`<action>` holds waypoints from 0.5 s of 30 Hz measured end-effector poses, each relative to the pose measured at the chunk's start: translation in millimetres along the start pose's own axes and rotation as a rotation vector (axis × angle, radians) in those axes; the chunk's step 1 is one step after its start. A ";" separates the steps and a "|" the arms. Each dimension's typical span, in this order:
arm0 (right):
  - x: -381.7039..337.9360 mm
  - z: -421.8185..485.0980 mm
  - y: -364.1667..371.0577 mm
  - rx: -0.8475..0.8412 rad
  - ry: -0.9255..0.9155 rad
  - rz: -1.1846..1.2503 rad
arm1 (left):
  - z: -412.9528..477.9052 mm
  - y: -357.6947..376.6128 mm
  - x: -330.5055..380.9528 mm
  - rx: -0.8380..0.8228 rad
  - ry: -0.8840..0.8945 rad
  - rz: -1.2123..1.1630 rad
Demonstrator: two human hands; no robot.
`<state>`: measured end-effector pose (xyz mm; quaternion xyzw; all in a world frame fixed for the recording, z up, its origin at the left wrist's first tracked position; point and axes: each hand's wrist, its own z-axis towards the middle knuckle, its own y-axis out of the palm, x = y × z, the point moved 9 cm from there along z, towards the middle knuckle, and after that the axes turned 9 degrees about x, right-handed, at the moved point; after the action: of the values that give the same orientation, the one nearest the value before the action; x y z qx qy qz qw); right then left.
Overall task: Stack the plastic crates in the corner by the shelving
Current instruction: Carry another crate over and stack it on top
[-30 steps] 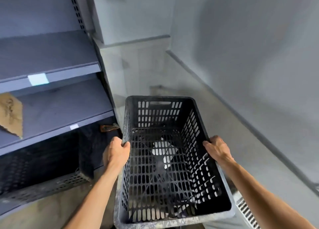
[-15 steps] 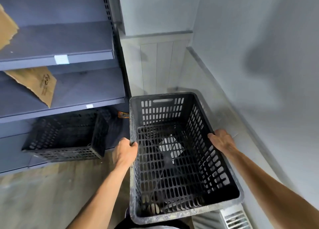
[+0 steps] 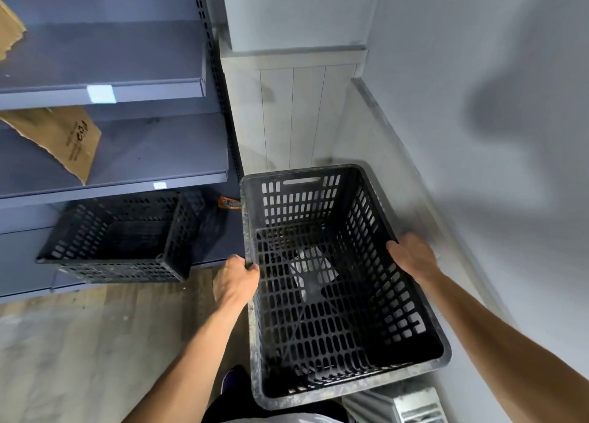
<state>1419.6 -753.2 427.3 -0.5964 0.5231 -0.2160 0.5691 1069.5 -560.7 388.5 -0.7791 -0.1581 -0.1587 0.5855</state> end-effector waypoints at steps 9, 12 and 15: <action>4.1 11.9 11.5 -0.027 -0.051 -0.065 | -7.2 21.7 -2.5 -0.064 -0.014 0.086; 6.3 15.5 13.5 -0.022 -0.069 -0.069 | -9.7 21.7 2.3 -0.041 0.009 0.114; 9.4 16.8 18.9 -0.038 -0.094 -0.078 | -11.7 18.8 6.6 -0.032 0.042 0.125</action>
<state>1430.2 -750.1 402.6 -0.6364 0.4763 -0.1998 0.5729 1082.8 -576.5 378.3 -0.7933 -0.0942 -0.1407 0.5848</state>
